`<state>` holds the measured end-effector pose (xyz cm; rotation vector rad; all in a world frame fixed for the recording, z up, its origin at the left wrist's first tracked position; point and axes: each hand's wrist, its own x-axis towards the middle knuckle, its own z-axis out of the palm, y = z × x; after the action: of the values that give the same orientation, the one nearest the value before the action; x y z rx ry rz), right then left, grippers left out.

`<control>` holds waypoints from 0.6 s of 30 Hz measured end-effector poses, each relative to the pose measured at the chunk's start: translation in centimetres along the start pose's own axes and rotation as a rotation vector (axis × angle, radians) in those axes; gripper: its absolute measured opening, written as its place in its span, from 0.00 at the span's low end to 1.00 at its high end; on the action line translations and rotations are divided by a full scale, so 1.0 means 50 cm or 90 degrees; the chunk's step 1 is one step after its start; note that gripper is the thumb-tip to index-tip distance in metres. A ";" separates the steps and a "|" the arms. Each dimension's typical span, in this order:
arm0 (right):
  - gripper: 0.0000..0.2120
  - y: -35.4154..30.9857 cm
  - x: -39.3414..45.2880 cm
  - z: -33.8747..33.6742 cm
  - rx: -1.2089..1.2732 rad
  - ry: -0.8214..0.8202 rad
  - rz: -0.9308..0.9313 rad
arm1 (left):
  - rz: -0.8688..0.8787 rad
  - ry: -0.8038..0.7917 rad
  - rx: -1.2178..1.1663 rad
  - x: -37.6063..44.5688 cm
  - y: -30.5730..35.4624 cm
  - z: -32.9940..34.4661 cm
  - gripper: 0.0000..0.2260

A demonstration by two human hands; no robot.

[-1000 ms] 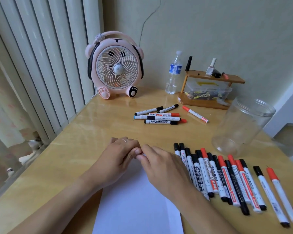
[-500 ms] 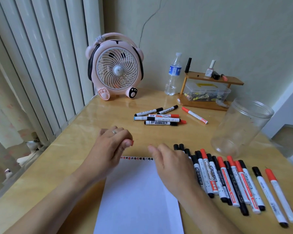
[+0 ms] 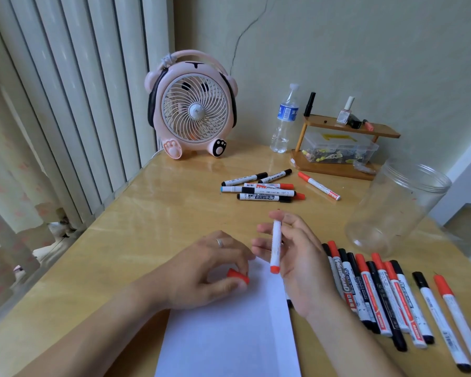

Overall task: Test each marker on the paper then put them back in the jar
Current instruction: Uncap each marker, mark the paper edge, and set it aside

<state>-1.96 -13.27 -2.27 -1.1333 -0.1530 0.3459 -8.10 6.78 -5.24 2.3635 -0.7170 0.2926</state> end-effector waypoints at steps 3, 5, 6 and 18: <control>0.20 0.011 -0.004 0.007 0.081 -0.034 0.025 | -0.008 -0.073 -0.007 -0.002 -0.001 0.014 0.06; 0.19 0.026 -0.009 0.016 0.047 -0.029 0.008 | -0.015 -0.086 -0.010 -0.003 -0.002 0.014 0.06; 0.16 0.033 -0.011 0.021 0.014 -0.021 0.000 | -0.019 -0.086 -0.010 -0.003 -0.003 0.011 0.06; 0.07 0.043 0.001 0.008 -0.295 0.089 -0.143 | -0.044 -0.085 0.000 -0.007 0.003 -0.005 0.05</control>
<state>-2.43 -12.11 -4.04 -1.5761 -0.2420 0.0267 -8.49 6.98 -5.10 2.4191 -0.6956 0.1059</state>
